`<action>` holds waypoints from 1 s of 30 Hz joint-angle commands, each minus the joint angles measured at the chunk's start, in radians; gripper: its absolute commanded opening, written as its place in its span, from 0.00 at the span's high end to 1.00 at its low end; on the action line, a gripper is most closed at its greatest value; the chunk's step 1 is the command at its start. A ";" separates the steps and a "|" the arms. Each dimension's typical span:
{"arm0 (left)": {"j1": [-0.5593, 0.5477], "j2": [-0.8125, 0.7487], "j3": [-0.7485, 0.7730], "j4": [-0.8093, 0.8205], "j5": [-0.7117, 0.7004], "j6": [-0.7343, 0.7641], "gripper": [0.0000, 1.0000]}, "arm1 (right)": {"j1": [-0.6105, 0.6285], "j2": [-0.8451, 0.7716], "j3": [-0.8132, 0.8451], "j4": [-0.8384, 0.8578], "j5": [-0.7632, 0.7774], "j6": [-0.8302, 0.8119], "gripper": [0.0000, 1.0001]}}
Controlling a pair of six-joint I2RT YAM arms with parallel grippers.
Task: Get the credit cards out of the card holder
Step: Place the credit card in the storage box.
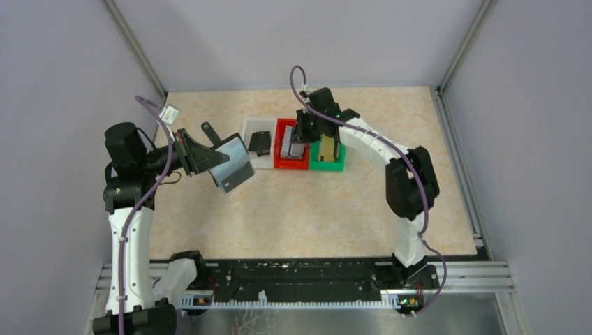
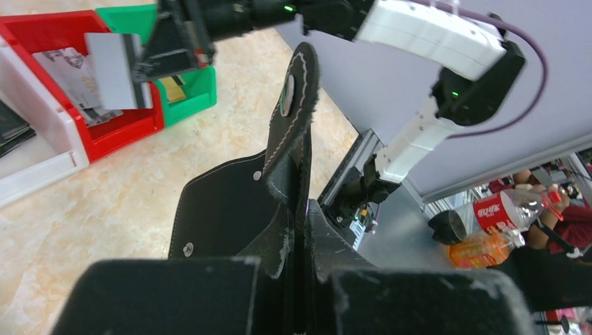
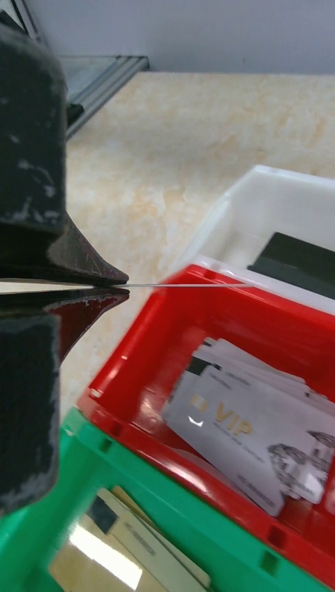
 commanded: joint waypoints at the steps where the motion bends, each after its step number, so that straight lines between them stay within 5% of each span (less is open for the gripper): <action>1: 0.005 -0.006 -0.005 0.080 0.105 -0.005 1.00 | -0.006 0.122 0.213 -0.118 0.054 -0.104 1.00; 16: 0.005 0.027 -0.016 0.140 0.163 -0.017 1.00 | -0.033 0.259 0.328 -0.132 0.121 -0.143 1.00; 25: 0.005 0.021 -0.008 0.187 0.205 -0.079 1.00 | -0.033 0.215 0.353 -0.166 0.204 -0.168 0.56; 30: 0.004 0.024 -0.009 0.196 0.212 -0.103 1.00 | -0.033 0.108 0.360 -0.197 0.277 -0.194 0.40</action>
